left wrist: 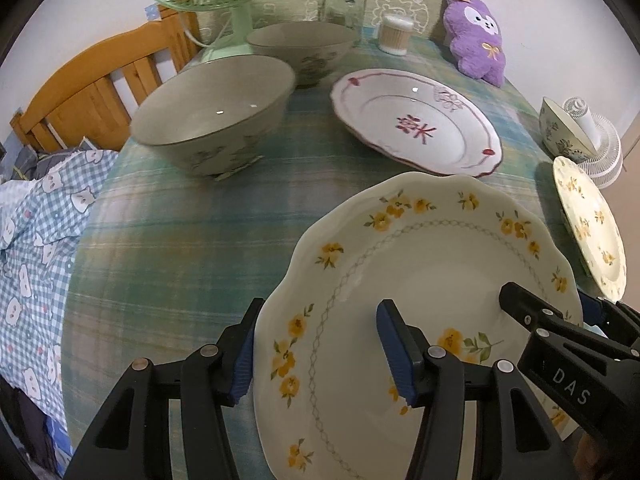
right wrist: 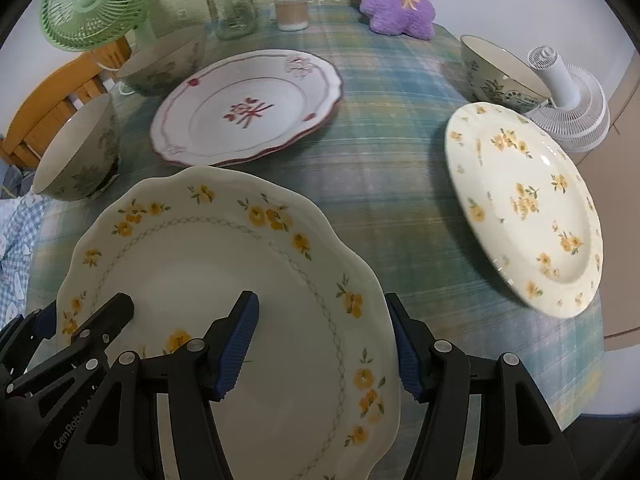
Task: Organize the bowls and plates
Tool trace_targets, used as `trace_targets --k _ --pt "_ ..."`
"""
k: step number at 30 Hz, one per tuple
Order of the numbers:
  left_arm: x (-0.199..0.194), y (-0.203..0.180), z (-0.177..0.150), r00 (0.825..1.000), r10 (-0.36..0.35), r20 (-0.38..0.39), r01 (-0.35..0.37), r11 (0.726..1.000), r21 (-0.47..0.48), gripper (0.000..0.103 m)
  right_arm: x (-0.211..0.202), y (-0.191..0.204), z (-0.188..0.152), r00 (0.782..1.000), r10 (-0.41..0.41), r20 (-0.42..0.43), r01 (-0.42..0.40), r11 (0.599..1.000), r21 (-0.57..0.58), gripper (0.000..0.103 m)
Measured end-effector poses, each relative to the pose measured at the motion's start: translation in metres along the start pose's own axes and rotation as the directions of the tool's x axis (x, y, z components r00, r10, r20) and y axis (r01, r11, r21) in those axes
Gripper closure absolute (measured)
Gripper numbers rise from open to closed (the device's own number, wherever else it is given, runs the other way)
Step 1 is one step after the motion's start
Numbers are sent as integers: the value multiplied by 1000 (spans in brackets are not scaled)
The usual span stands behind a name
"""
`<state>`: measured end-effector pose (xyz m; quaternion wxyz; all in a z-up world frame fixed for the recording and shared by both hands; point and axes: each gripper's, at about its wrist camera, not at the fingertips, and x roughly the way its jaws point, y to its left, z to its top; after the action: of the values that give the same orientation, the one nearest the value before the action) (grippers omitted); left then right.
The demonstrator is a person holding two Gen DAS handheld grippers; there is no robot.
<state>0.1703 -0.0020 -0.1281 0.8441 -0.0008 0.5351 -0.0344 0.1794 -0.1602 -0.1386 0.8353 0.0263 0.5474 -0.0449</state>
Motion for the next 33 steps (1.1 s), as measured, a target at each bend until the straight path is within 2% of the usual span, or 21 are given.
trace_targets --k 11,18,21,22,24,33 --pt "15 -35 4 999 0 -40 0 1000 -6 47 13 -35 7 999 -2 -36 2 1000 0 37" --pt "20 -44 2 999 15 -51 -16 1000 -21 45 15 -38 5 999 19 -47 -20 1000 -7 35" --pt "20 -45 2 998 12 -62 -13 1000 -8 36 15 -36 4 997 25 -67 -27 999 -21 31" --pt "17 -44 2 998 19 -53 -19 1000 -2 26 14 -35 6 998 16 -64 -17 999 -28 29" --pt "9 -45 3 999 29 -18 -28 999 15 25 9 -33 6 999 -10 -43 8 1000 -28 25" --pt "-20 -31 11 999 -25 40 23 998 63 16 -32 -27 9 999 -47 22 46 999 27 24"
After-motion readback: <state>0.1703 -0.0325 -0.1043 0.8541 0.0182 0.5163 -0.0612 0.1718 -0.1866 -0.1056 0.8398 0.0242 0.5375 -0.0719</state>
